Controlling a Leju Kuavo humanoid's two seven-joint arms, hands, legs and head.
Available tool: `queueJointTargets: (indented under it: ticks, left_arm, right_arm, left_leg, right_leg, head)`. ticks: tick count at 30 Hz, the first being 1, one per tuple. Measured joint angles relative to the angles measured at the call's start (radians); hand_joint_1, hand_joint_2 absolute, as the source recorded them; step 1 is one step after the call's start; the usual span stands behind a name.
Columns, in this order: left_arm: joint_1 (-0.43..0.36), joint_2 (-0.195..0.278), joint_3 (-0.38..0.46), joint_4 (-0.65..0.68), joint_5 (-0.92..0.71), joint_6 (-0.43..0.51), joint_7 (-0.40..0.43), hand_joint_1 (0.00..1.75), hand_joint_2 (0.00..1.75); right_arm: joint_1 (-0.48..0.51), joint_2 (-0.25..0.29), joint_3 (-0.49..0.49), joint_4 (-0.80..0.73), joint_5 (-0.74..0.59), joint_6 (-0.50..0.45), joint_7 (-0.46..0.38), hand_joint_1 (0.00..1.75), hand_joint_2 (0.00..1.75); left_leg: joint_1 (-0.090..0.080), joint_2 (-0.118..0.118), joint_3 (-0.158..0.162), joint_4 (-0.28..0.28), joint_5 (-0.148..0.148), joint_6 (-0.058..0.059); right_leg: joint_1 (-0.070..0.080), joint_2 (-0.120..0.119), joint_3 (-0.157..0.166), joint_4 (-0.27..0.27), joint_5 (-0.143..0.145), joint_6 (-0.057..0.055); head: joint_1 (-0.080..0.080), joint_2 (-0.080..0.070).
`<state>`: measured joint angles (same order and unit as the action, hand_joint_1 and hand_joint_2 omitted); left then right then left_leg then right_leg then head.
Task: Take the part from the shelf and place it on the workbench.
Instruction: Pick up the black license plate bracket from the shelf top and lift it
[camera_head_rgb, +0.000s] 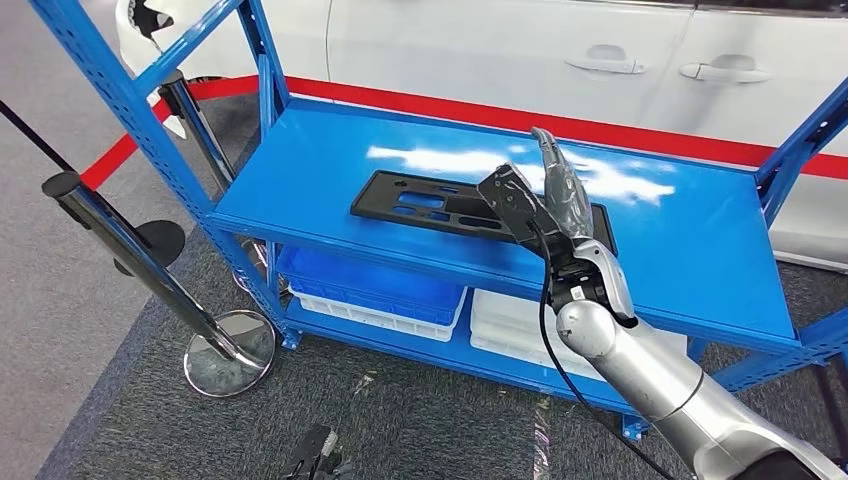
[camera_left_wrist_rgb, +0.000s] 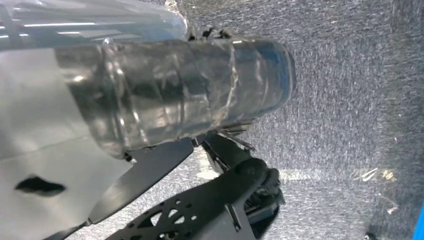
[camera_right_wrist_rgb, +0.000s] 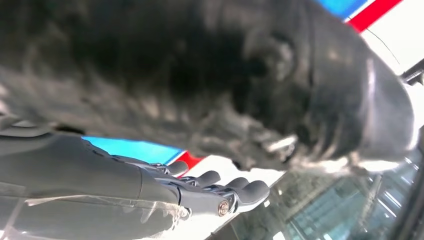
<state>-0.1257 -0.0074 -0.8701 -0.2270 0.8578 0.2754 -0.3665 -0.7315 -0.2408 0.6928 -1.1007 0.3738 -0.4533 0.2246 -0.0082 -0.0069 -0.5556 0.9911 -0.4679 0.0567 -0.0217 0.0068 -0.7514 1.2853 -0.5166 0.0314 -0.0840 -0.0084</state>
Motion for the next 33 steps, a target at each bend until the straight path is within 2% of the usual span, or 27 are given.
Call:
queueJointTargets:
  ticks: [2, 3, 4, 5, 6, 9, 10, 11, 13, 14, 15, 16, 17, 18, 19, 20, 21, 23, 24, 25, 27, 28, 29, 30, 31, 32, 33]
  left_arm:
    - [0.001, 0.0, 0.0, 0.0, 0.0, 0.0, 0.0, 0.0, 0.0]
    - [0.0, 0.0, 0.0, 0.0, 0.0, 0.0, 0.0, 0.0, 0.0]
    - [-0.001, 0.0, 0.0, 0.0, 0.0, 0.0, -0.001, 0.0, 0.0]
    - [-0.001, 0.0, 0.0, 0.0, 0.0, 0.0, -0.001, 0.0, 0.0]
    - [-0.001, 0.0, 0.0, 0.0, 0.001, 0.0, -0.001, 0.0, 0.0]
    - [0.0, 0.001, 0.0, 0.0, 0.001, 0.001, -0.002, 0.0, 0.0]
    - [-0.001, 0.001, 0.0, 0.0, 0.001, 0.001, -0.002, 0.0, 0.0]
    - [-0.002, 0.001, 0.0, 0.0, 0.001, 0.001, -0.002, 0.0, 0.0]
    - [-0.003, 0.001, 0.0, 0.0, 0.001, 0.003, -0.002, 0.0, 0.0]
    - [-0.002, 0.001, 0.0, 0.0, 0.001, 0.004, -0.002, 0.0, 0.0]
    - [0.0, 0.001, 0.0, 0.0, 0.001, 0.008, -0.002, 0.0, 0.0]
    - [0.001, 0.001, 0.0, 0.0, 0.0, 0.012, -0.003, 0.0, 0.0]
    - [0.001, 0.001, 0.0, 0.0, 0.0, 0.017, -0.004, 0.0, 0.0]
    - [0.001, 0.001, 0.0, 0.0, 0.0, 0.022, -0.006, 0.0, 0.0]
    - [0.0, 0.001, 0.0, 0.0, -0.001, 0.026, -0.007, 0.0, 0.0]
    - [-0.001, 0.001, 0.0, 0.0, -0.002, 0.029, -0.008, 0.0, 0.0]
    - [-0.002, 0.001, 0.0, 0.001, -0.002, 0.031, -0.008, 0.0, 0.0]
    - [-0.001, 0.002, 0.0, 0.001, -0.003, 0.035, -0.008, 0.0, 0.0]
    - [-0.001, 0.002, 0.0, 0.001, -0.003, 0.035, -0.008, 0.0, 0.0]
    - [-0.001, 0.001, 0.0, 0.001, -0.004, 0.035, -0.008, 0.0, 0.0]
    - [-0.003, 0.0, 0.0, 0.001, -0.004, 0.034, -0.006, 0.0, 0.0]
    - [-0.004, -0.001, 0.0, 0.001, -0.005, 0.034, -0.005, 0.0, 0.0]
    - [-0.004, -0.002, 0.0, 0.001, -0.005, 0.034, -0.004, 0.0, 0.0]
    - [-0.003, -0.002, 0.0, 0.001, -0.005, 0.034, -0.004, 0.0, 0.0]
    - [-0.003, -0.002, 0.0, 0.001, -0.004, 0.034, -0.003, 0.0, 0.0]
    - [-0.003, -0.002, 0.0, 0.001, -0.004, 0.034, -0.003, 0.0, 0.0]
    - [-0.003, -0.002, 0.0, 0.001, -0.003, 0.034, -0.003, 0.0, 0.0]
  right_arm:
    - [-0.003, 0.0, 0.0, 0.001, -0.002, 0.0, -0.003, 0.0, 0.0]
    - [-0.005, 0.001, 0.0, 0.002, -0.004, 0.001, -0.004, 0.0, 0.0]
    - [-0.006, 0.001, 0.0, 0.002, -0.005, 0.001, -0.004, 0.0, 0.0]
    - [-0.006, 0.001, 0.0, 0.003, -0.006, 0.001, -0.004, 0.0, 0.0]
    - [-0.006, 0.002, 0.0, 0.003, -0.008, 0.001, -0.004, 0.0, 0.0]
    - [-0.008, 0.002, 0.0, 0.005, -0.011, 0.0, -0.004, 0.0, 0.0]
    - [-0.01, 0.003, 0.0, 0.005, -0.012, 0.0, -0.004, 0.0, 0.0]
    - [-0.011, 0.004, 0.0, 0.005, -0.012, 0.0, -0.004, 0.0, 0.0]
    - [-0.012, 0.005, 0.0, 0.005, -0.015, -0.001, -0.004, 0.0, 0.0]
    - [-0.012, 0.005, 0.0, 0.006, -0.016, -0.001, -0.004, 0.0, 0.0]
    - [-0.011, 0.005, 0.0, 0.006, -0.017, -0.001, -0.004, 0.0, 0.0]
    - [-0.011, 0.005, 0.0, 0.006, -0.019, -0.001, -0.004, 0.0, 0.0]
    - [-0.011, 0.006, 0.0, 0.007, -0.019, -0.002, -0.004, 0.0, 0.0]
    - [-0.012, 0.007, 0.0, 0.007, -0.02, -0.002, -0.004, 0.0, 0.44]
    - [-0.012, 0.008, 0.0, 0.007, -0.023, -0.003, -0.004, 0.0, 0.87]
    - [-0.012, 0.009, 0.0, 0.008, -0.026, -0.001, -0.005, 0.0, 1.31]
    - [-0.011, 0.01, 0.0, 0.009, -0.032, 0.002, -0.007, 0.0, 1.75]
    - [-0.01, 0.01, 0.0, 0.008, -0.042, 0.023, -0.021, 0.0, 1.75]
    - [-0.011, 0.01, 0.0, 0.007, -0.045, 0.037, -0.033, 0.0, 1.75]
    - [-0.012, 0.01, 0.0, 0.006, -0.047, 0.053, -0.046, 0.0, 1.75]
    - [-0.008, 0.012, 0.002, 0.004, -0.048, 0.077, -0.066, 0.0, 1.75]
    - [-0.003, 0.014, 0.004, 0.004, -0.049, 0.083, -0.072, 0.0, 1.75]
    - [0.002, 0.015, 0.006, 0.004, -0.05, 0.088, -0.077, 0.0, 1.75]
    - [0.006, 0.016, 0.008, 0.003, -0.053, 0.091, -0.082, 0.0, 1.75]
    - [0.008, 0.017, 0.009, 0.001, -0.057, 0.094, -0.09, 0.0, 1.75]
    - [0.009, 0.02, 0.01, -0.003, -0.061, 0.099, -0.098, 0.0, 1.75]
    - [0.009, 0.023, 0.011, -0.007, -0.064, 0.104, -0.106, 0.0, 1.75]
  left_leg:
    - [0.002, -0.002, 0.011, 0.013, -0.021, -0.008]
    - [0.002, -0.003, 0.012, 0.024, -0.034, -0.014]
    - [0.0, -0.004, 0.011, 0.032, -0.043, -0.02]
    - [-0.001, -0.004, 0.01, 0.036, -0.05, -0.025]
    - [-0.001, -0.003, 0.01, 0.037, -0.054, -0.029]
    - [0.001, 0.0, 0.011, 0.053, -0.069, -0.043]
    - [0.003, 0.001, -0.004, 0.089, -0.082, -0.048]
    - [0.005, 0.001, -0.034, 0.143, -0.098, -0.053]
    - [0.01, 0.002, -0.122, 0.27, -0.124, -0.06]
    - [0.011, 0.002, -0.158, 0.303, -0.114, -0.061]
    - [0.011, 0.002, -0.177, 0.297, -0.083, -0.059]
    - [0.011, 0.001, -0.178, 0.253, -0.033, -0.056]
    - [0.009, 0.001, -0.163, 0.185, 0.02, -0.053]
    - [0.005, 0.0, -0.142, 0.126, 0.057, -0.05]
    - [0.001, -0.001, -0.122, 0.08, 0.077, -0.046]
    - [-0.004, -0.001, -0.11, 0.057, 0.08, -0.041]
    - [-0.008, -0.002, -0.104, 0.052, 0.072, -0.035]
    - [-0.005, -0.001, -0.095, 0.031, 0.067, -0.026]
    - [-0.002, 0.0, -0.088, 0.018, 0.066, -0.023]
    - [0.001, 0.001, -0.079, 0.006, 0.067, -0.019]
    - [0.002, 0.001, -0.067, -0.003, 0.064, -0.012]
    - [0.002, 0.001, -0.064, -0.001, 0.06, -0.009]
    - [0.002, 0.0, -0.062, 0.002, 0.056, -0.008]
    - [0.004, -0.002, -0.061, 0.007, 0.05, -0.008]
    - [0.007, -0.003, -0.06, 0.015, 0.044, -0.011]
    - [0.01, -0.005, -0.06, 0.027, 0.035, -0.016]
    - [0.01, -0.007, -0.062, 0.04, 0.025, -0.023]
  right_leg:
    - [-0.005, -0.003, 0.043, -0.115, 0.072, 0.004]
    - [-0.005, -0.004, 0.068, -0.172, 0.09, 0.004]
    - [-0.005, -0.004, 0.084, -0.205, 0.094, 0.0]
    - [-0.003, -0.003, 0.091, -0.217, 0.086, -0.005]
    - [0.0, -0.002, 0.094, -0.221, 0.08, -0.012]
    - [-0.003, 0.001, 0.109, -0.227, 0.069, -0.031]
    - [-0.006, 0.001, 0.12, -0.231, 0.064, -0.036]
    - [-0.006, 0.001, 0.131, -0.234, 0.058, -0.039]
    - [-0.004, -0.001, 0.151, -0.235, 0.045, -0.043]
    - [-0.004, -0.001, 0.162, -0.235, 0.037, -0.043]
    - [-0.003, 0.0, 0.174, -0.234, 0.028, -0.043]
    - [-0.003, 0.001, 0.188, -0.235, 0.018, -0.042]
    - [-0.004, 0.003, 0.2, -0.236, 0.008, -0.04]
    - [-0.003, 0.005, 0.212, -0.238, -0.001, -0.038]
    - [-0.003, 0.007, 0.22, -0.242, -0.007, -0.034]
    - [-0.004, 0.008, 0.225, -0.246, -0.011, -0.029]
    - [-0.004, 0.009, 0.227, -0.251, -0.011, -0.025]
    - [-0.004, 0.007, 0.229, -0.257, -0.016, -0.016]
    - [-0.002, 0.005, 0.225, -0.248, -0.026, -0.014]
    - [0.0, 0.004, 0.21, -0.216, -0.044, -0.013]
    - [0.003, 0.002, 0.145, -0.093, -0.091, -0.012]
    - [0.003, 0.002, 0.105, -0.028, -0.106, -0.011]
    - [0.002, 0.002, 0.074, 0.012, -0.105, -0.009]
    - [0.0, 0.001, 0.058, 0.017, -0.087, -0.006]
    - [-0.004, 0.0, 0.061, -0.015, -0.051, -0.002]
    - [-0.008, -0.001, 0.077, -0.074, -0.01, 0.002]
    - [-0.01, -0.002, 0.096, -0.13, 0.019, 0.006]
  head:
    - [0.0, 0.0]
    - [0.001, 0.0]
    - [0.001, 0.0]
    - [0.001, 0.0]
    - [0.001, 0.0]
    - [-0.002, 0.0]
    - [-0.004, 0.0]
    - [-0.007, 0.0]
    - [-0.01, 0.0]
    - [-0.009, 0.0]
    - [-0.01, 0.0]
    - [-0.01, 0.0]
    - [-0.009, 0.0]
    - [-0.009, 0.0]
    - [-0.01, 0.0]
    - [-0.01, 0.0]
    - [-0.011, 0.0]
    - [-0.01, 0.0]
    - [-0.01, 0.0]
    - [-0.009, 0.0]
    - [-0.007, 0.0]
    - [-0.006, 0.0]
    - [-0.006, 0.0]
    - [-0.006, 0.0]
    - [-0.005, 0.0]
    - [-0.005, 0.0]
    - [-0.003, 0.0]
